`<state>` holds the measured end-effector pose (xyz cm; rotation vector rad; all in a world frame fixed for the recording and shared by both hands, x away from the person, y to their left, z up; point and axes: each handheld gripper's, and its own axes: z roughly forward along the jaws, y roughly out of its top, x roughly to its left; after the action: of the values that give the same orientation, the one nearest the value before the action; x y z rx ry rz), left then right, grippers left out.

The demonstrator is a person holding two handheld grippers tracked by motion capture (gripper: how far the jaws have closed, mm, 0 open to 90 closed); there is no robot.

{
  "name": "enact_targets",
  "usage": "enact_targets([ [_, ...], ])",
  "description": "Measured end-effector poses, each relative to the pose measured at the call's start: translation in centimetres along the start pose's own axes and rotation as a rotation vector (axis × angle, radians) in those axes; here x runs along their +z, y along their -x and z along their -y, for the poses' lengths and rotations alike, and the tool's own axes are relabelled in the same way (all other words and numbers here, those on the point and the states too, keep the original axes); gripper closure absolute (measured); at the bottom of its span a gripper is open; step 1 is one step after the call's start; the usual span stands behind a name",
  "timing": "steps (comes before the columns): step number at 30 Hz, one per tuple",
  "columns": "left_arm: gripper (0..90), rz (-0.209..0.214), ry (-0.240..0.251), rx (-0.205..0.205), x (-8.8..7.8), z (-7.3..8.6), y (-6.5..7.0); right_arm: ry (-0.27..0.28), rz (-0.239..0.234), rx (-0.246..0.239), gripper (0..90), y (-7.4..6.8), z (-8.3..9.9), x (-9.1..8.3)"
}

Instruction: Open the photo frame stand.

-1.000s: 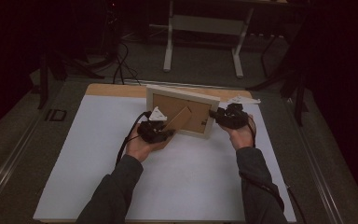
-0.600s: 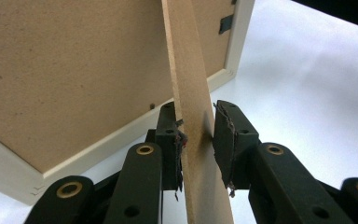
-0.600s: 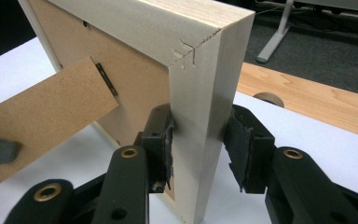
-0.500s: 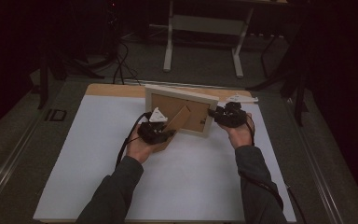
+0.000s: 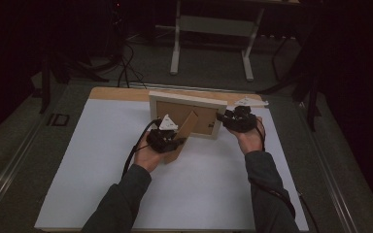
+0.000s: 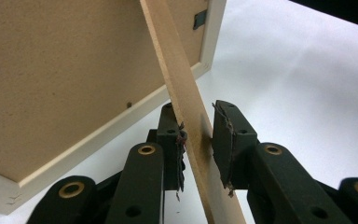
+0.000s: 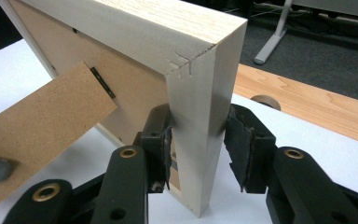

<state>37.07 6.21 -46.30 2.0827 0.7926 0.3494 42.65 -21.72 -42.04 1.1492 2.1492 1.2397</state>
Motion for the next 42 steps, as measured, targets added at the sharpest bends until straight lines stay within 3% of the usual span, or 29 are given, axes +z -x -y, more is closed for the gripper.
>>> enact_targets([
  [17, 74.9, -0.017, 0.0, 0.005, 0.2, 0.6, 0.3, 0.018, -0.004, -0.008, 60.9, -0.3, 0.4, -0.4],
  [26, 75.8, -0.032, -0.032, 0.026, 0.7, 0.8, 0.6, 0.03, 0.001, -0.011, 61.1, -0.4, 0.4, -0.2],
  [36, 77.6, -0.032, -0.033, 0.007, 0.7, 1.5, 0.3, 0.046, -0.014, -0.024, 60.9, -0.6, 1.0, -0.6],
  [42, 77.3, -0.04, -0.037, 0.039, 0.7, 1.6, 0.9, 0.042, -0.014, -0.041, 60.8, -0.8, 1.2, -0.9],
])
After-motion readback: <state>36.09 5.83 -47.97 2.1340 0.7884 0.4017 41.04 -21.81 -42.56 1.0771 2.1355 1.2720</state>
